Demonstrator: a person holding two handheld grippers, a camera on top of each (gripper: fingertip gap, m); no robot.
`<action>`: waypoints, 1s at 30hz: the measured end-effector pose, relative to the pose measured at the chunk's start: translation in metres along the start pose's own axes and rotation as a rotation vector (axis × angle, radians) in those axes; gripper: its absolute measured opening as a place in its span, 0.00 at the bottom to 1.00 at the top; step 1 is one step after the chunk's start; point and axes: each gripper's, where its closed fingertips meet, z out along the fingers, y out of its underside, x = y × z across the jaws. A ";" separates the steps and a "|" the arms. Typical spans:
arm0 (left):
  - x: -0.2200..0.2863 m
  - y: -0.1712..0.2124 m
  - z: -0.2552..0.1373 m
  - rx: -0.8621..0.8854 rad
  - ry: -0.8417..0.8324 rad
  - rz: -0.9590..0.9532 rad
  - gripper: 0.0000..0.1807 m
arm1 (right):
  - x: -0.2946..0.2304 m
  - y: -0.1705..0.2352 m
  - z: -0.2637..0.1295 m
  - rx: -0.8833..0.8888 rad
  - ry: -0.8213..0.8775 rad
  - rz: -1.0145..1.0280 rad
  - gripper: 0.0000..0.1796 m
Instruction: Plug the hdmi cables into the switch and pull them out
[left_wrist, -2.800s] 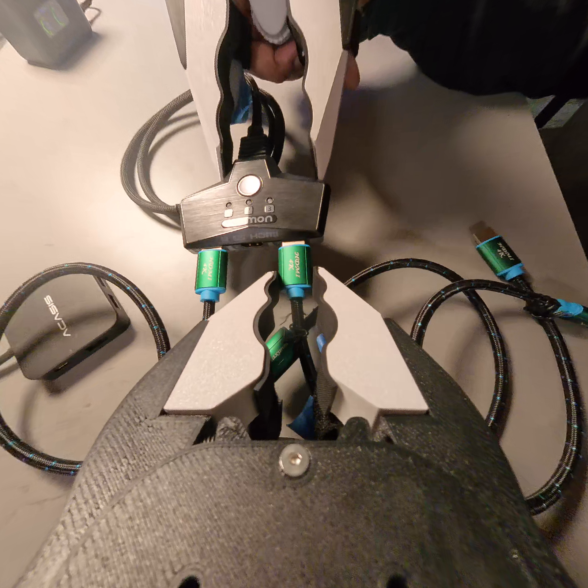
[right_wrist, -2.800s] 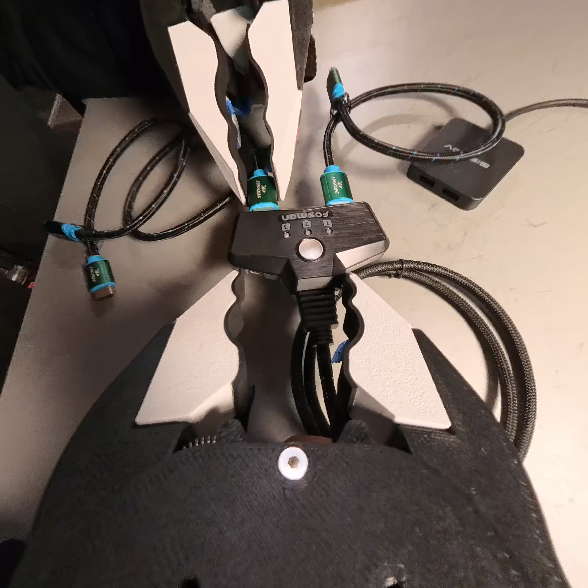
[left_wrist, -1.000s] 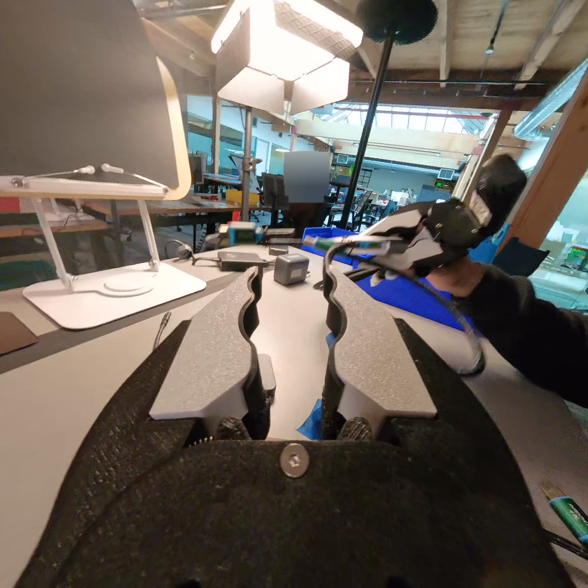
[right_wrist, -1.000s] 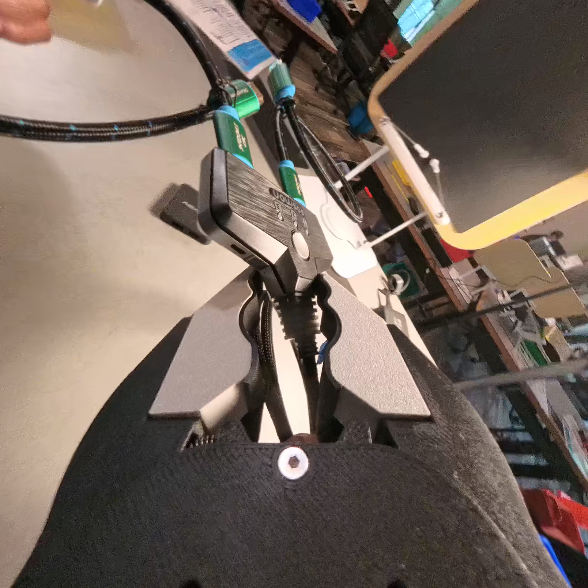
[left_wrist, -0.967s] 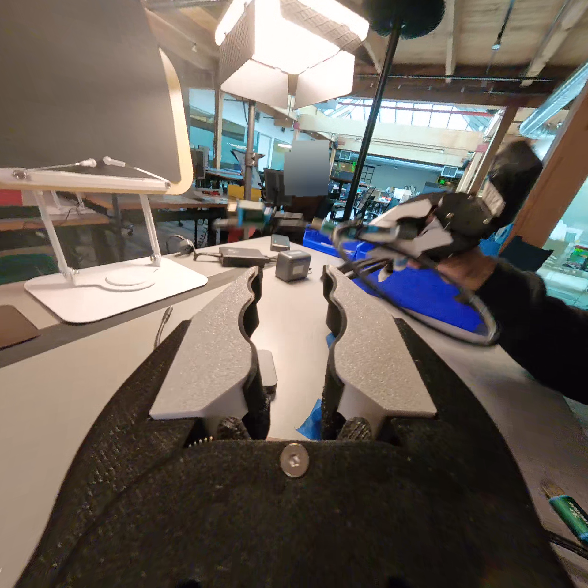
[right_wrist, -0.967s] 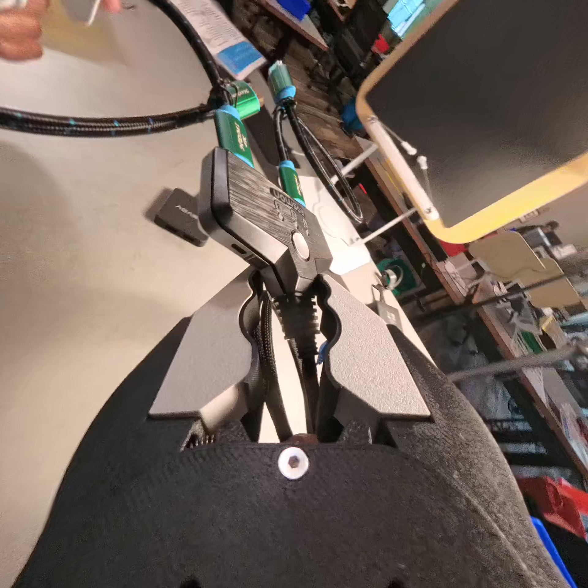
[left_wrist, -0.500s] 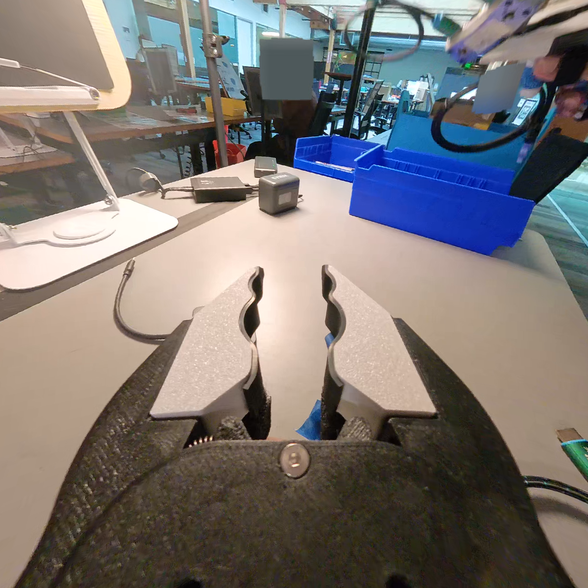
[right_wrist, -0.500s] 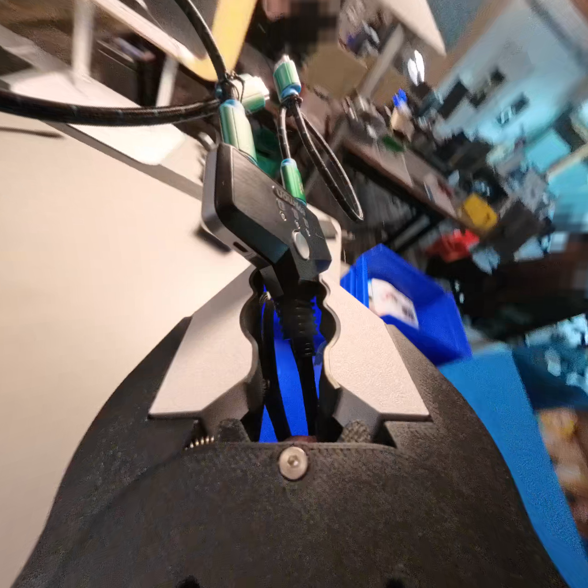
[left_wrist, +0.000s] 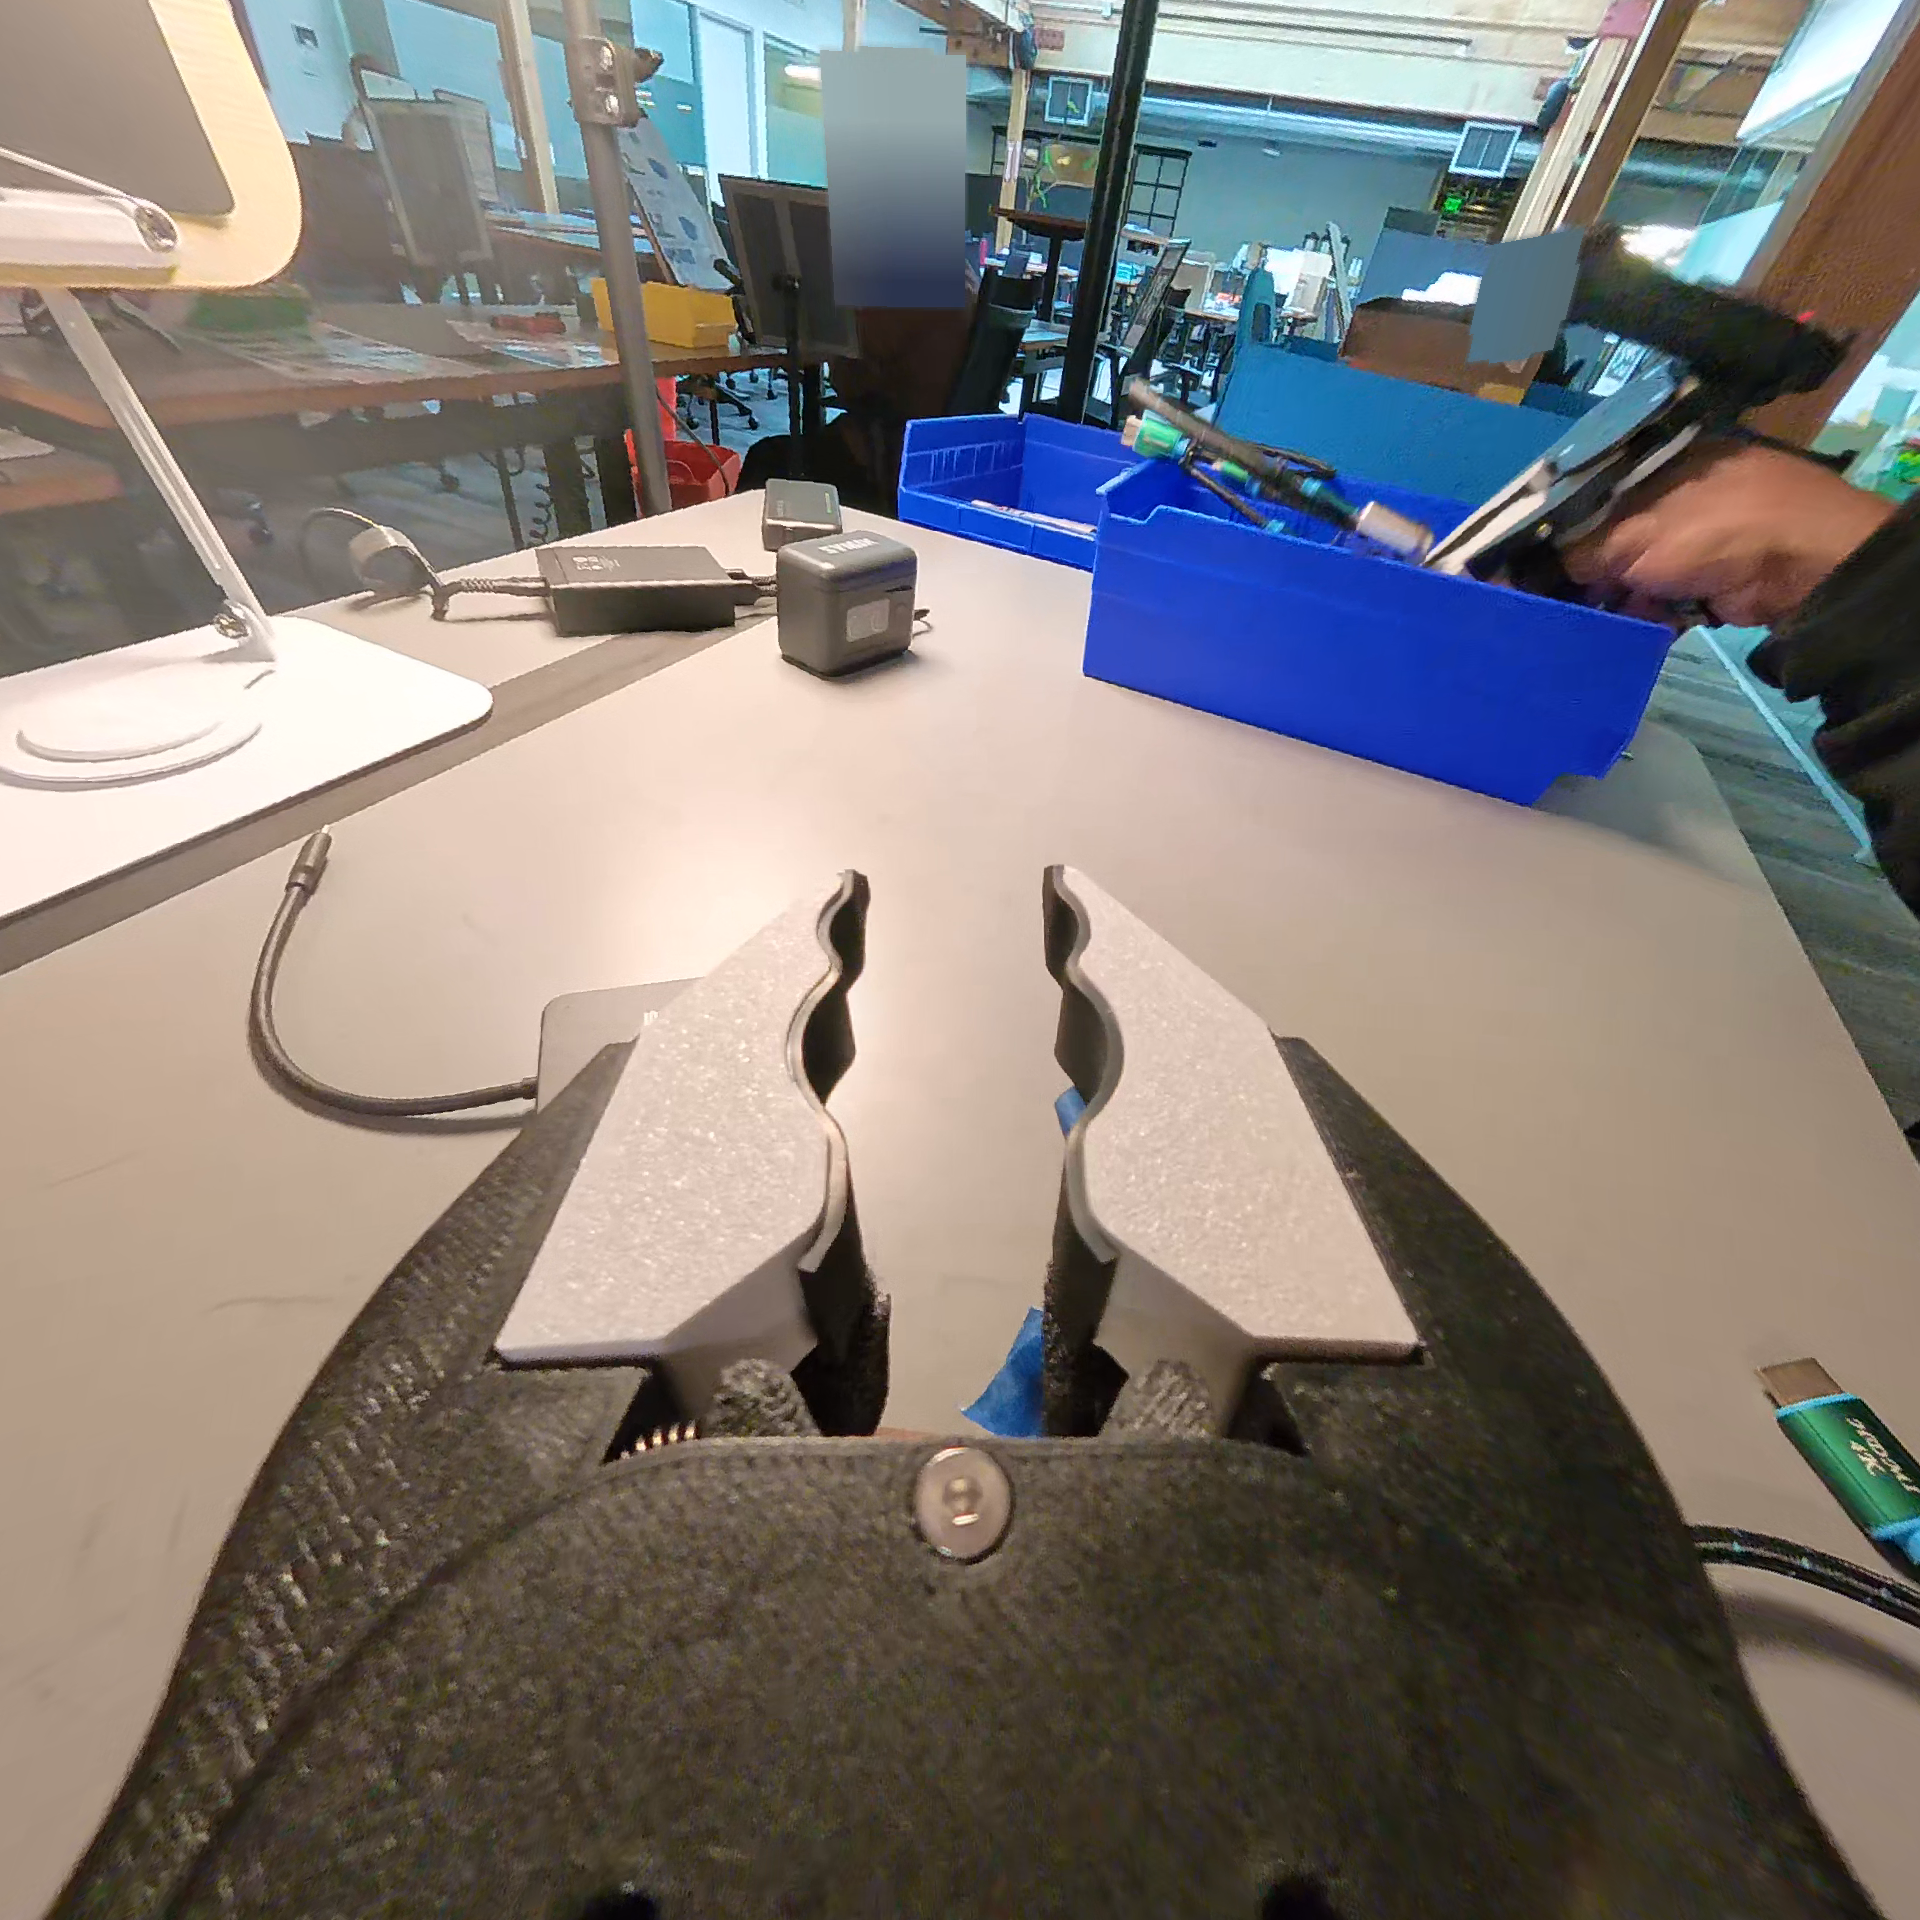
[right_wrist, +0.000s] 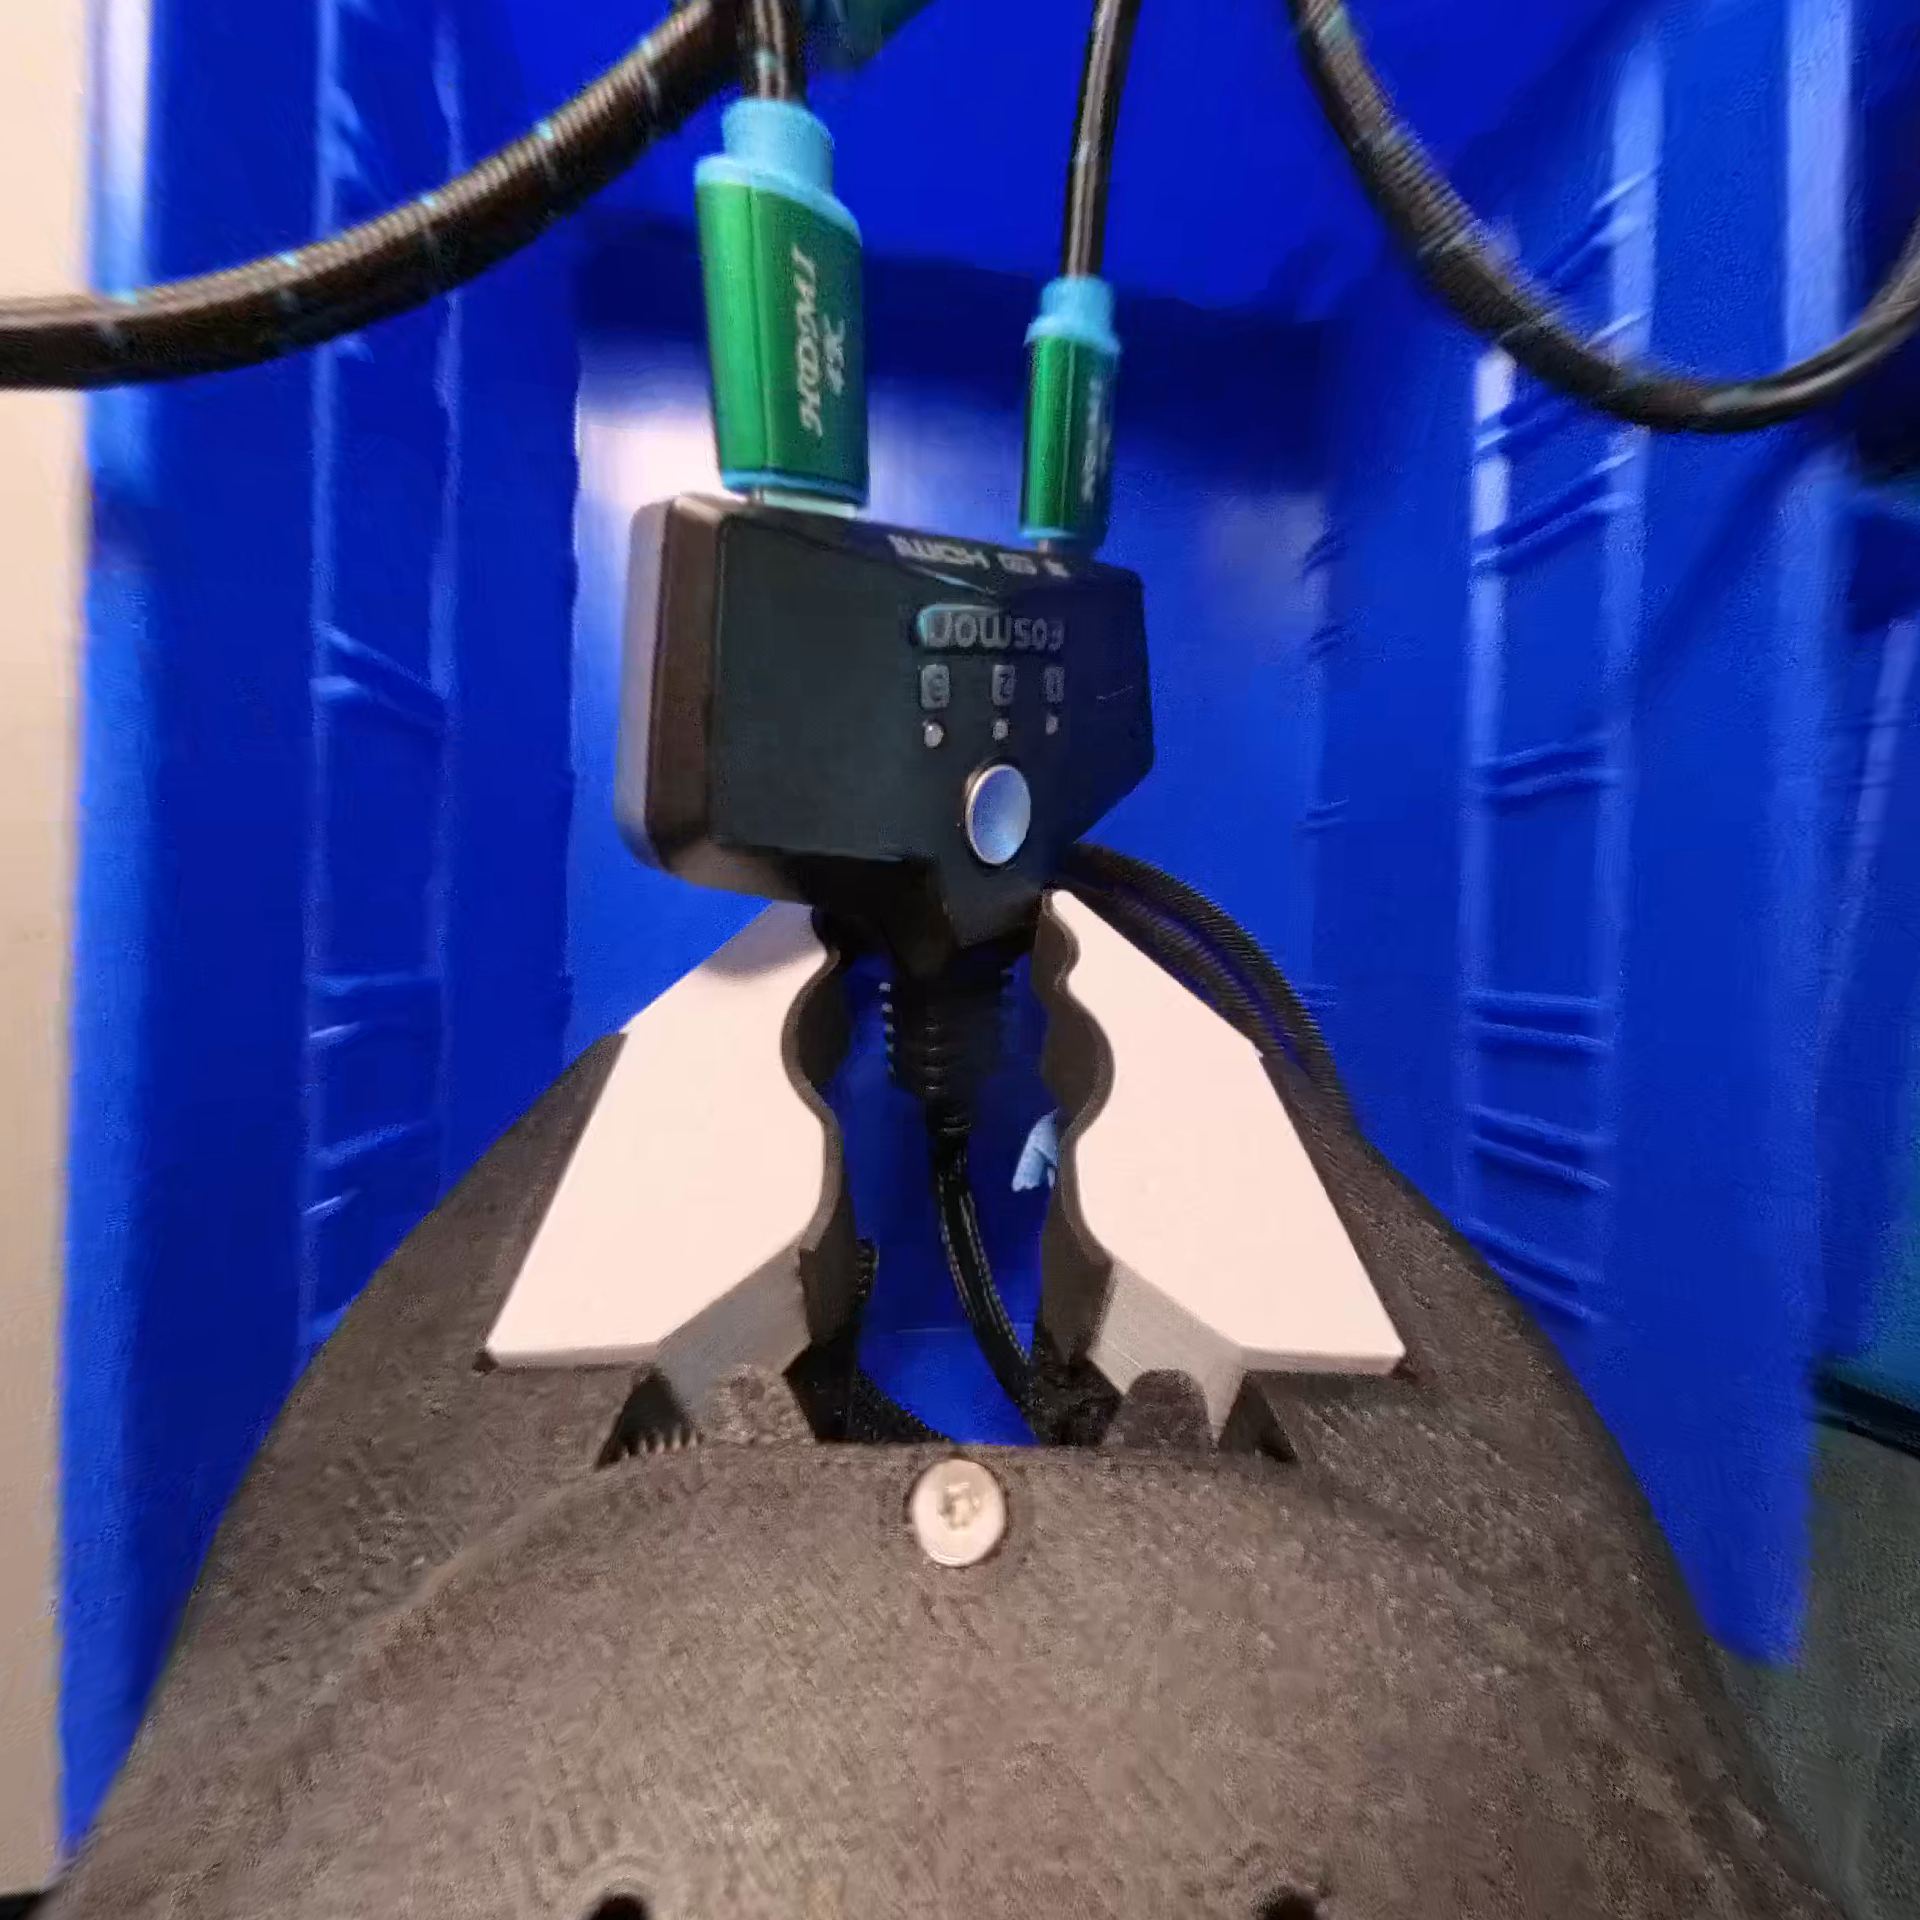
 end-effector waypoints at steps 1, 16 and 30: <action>0.001 0.001 0.000 -0.005 0.004 -0.002 0.19 | -0.005 0.005 0.008 -0.030 -0.035 -0.007 0.20; 0.022 0.029 0.003 -0.196 0.134 0.011 0.34 | -0.044 -0.052 -0.081 0.338 -0.286 -0.205 0.39; 0.024 0.036 0.009 -0.194 0.135 0.028 0.33 | -0.394 0.070 -0.101 0.241 -1.130 -1.173 0.41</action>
